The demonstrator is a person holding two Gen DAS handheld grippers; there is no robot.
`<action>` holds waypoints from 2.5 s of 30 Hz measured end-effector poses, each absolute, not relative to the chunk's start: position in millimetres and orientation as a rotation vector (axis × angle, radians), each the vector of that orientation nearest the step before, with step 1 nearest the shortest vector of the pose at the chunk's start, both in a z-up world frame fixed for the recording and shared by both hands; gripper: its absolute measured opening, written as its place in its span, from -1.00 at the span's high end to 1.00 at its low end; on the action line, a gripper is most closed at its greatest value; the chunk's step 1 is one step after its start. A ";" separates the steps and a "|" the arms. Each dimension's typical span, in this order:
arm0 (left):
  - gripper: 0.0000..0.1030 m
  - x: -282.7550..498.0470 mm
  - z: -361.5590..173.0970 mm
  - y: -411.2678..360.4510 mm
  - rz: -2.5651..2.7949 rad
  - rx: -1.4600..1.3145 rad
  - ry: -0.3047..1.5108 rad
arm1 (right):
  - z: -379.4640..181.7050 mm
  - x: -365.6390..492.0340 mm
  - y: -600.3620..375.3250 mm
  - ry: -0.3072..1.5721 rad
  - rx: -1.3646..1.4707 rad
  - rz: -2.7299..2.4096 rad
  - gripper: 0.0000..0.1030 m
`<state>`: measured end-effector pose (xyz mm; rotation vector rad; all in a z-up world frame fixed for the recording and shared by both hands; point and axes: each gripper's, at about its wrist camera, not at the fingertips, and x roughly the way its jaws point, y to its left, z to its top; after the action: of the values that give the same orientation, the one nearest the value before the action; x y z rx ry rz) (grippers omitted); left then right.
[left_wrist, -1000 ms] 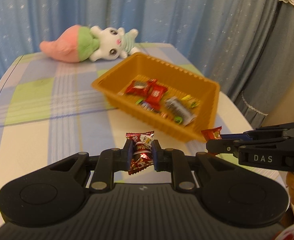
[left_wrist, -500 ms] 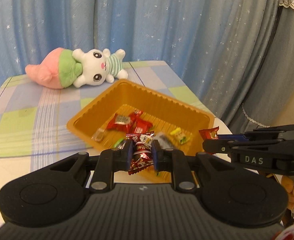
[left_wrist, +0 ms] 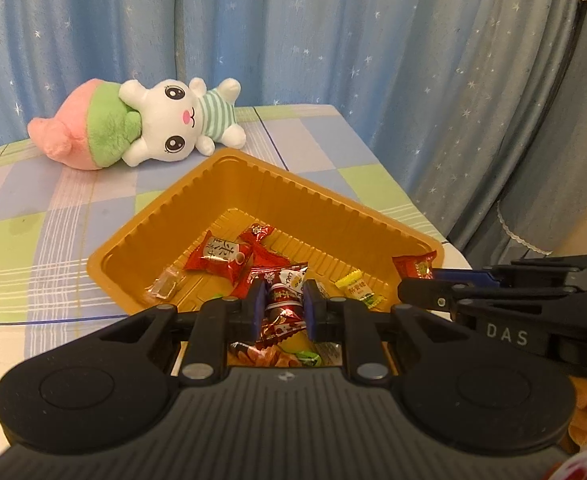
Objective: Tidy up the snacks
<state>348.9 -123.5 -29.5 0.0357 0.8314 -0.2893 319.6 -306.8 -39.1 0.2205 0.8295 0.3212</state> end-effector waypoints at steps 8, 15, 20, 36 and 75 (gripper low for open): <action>0.65 368.9 -44.9 -135.7 -0.280 0.051 0.864 | -50.0 334.2 -316.0 0.847 0.239 0.316 0.58; 0.65 380.5 -53.7 -140.7 -0.276 0.052 0.887 | -56.4 344.2 -318.4 0.857 0.249 0.321 0.58; 0.51 383.2 -56.7 -140.3 -0.267 0.055 0.891 | -59.6 348.3 -320.5 0.861 0.255 0.322 0.58; 0.12 384.5 -55.6 -109.0 -0.185 0.025 0.896 | -65.8 364.4 -321.8 0.865 0.268 0.332 0.58; -0.27 299.6 -26.3 -63.7 -0.094 0.013 0.927 | -42.3 291.4 -314.0 0.780 0.269 0.338 -0.70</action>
<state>299.6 -63.7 -26.3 0.0135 0.9269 -0.0944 291.4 -314.0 -42.3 0.2691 0.7802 0.3375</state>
